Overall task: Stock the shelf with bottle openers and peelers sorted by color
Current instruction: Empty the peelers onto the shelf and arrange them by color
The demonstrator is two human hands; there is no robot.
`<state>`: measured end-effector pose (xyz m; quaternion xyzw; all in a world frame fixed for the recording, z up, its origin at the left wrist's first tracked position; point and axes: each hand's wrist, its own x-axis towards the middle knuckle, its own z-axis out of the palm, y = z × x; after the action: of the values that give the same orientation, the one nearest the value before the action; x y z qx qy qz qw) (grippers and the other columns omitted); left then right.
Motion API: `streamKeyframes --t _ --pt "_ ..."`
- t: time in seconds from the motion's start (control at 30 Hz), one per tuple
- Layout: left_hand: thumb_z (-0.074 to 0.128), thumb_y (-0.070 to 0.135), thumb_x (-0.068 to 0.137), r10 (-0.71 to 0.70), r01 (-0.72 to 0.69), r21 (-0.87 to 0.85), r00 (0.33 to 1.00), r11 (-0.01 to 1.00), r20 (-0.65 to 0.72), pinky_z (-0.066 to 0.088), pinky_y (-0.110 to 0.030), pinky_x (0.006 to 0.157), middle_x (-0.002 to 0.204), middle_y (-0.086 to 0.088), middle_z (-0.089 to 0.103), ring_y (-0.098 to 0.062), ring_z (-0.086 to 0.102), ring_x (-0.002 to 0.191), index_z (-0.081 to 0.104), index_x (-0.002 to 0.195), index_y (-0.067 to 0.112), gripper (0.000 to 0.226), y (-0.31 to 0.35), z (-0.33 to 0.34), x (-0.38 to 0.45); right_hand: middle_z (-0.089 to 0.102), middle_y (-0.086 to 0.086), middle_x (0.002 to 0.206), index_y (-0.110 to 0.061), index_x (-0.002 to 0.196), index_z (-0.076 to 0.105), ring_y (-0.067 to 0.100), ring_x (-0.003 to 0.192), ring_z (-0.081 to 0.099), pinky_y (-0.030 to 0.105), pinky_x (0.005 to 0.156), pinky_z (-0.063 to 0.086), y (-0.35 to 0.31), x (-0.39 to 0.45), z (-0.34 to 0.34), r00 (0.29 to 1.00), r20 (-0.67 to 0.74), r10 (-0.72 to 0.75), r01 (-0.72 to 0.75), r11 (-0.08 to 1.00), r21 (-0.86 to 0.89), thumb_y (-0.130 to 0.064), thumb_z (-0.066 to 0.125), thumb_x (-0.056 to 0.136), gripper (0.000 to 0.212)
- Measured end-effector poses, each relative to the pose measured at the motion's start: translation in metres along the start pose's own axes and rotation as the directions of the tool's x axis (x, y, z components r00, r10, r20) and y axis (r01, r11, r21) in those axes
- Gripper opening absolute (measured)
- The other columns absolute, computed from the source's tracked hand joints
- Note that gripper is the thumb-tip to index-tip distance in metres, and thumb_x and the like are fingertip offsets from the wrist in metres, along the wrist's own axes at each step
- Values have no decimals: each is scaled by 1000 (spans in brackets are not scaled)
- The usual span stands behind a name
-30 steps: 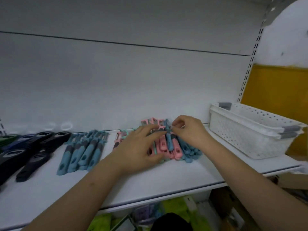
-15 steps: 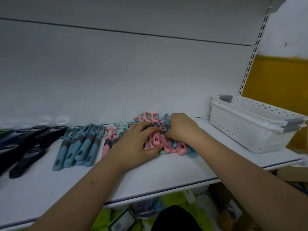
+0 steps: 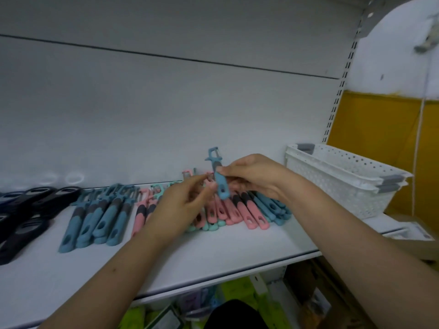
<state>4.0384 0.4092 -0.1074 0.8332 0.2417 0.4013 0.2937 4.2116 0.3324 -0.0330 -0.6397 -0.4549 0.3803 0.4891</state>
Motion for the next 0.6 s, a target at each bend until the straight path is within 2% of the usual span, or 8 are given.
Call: streamKeyframes --t 0.1,0.17,0.27,0.33,0.4,0.5,0.57,0.6 --pt "59 63 84 -81 98 -197 992 976 92 57 -32 82 89 10 77 -9 72 85 74 106 37 37 -3 0 2 76 6 78 -2 89 73 13 72 74 16 65 56 0 -1 5 996 89 -24 28 999 -38 -10 74 86 9" --pt "69 51 83 -157 191 -308 979 932 131 60 -38 76 83 0 77 -22 74 78 74 105 33 29 -3 1 3 77 9 83 -1 92 74 15 77 74 18 67 58 -1 -1 2 994 108 -34 43 996 -79 -7 75 85 9" --pt "67 12 91 -251 305 -505 952 807 174 58 -29 55 75 -12 73 -20 69 59 68 110 7 19 2 5 5 76 15 87 1 92 73 19 75 73 23 70 61 -3 -3 -4 992 89 -83 96 985 -145 -5 76 84 10" --pt "64 12 93 -288 353 -586 935 729 205 54 -24 48 74 -18 70 -20 65 54 67 102 1 15 7 5 6 75 15 83 3 91 72 19 71 72 23 69 61 -4 -4 -4 989 100 -108 121 984 -131 -2 75 84 10" --pt "65 22 91 -260 349 -585 937 732 234 53 -24 49 74 -17 69 -22 64 55 67 99 0 24 9 5 5 74 15 79 5 90 69 19 70 73 21 66 60 -3 -4 2 986 126 -105 121 984 -131 4 73 84 8" --pt "65 14 92 -213 306 -546 950 780 228 54 -22 50 73 -18 70 -17 65 53 66 103 0 18 9 6 2 73 16 78 4 91 69 21 68 73 21 64 60 -1 -1 12 989 128 -81 104 976 -189 5 72 85 6" --pt "61 9 95 -214 284 -533 958 797 191 53 -21 46 70 -15 71 -14 64 49 63 107 -1 16 7 7 2 74 16 80 3 93 71 20 67 73 24 63 60 -2 3 8 995 7 -99 96 948 -305 -2 72 87 8" --pt "58 8 96 -216 270 -544 963 795 162 52 -22 43 66 -11 69 -14 62 46 62 107 -1 15 6 7 3 75 13 83 0 93 72 20 70 74 27 67 61 -1 6 0 985 -95 -142 83 886 -457 -9 74 87 11"
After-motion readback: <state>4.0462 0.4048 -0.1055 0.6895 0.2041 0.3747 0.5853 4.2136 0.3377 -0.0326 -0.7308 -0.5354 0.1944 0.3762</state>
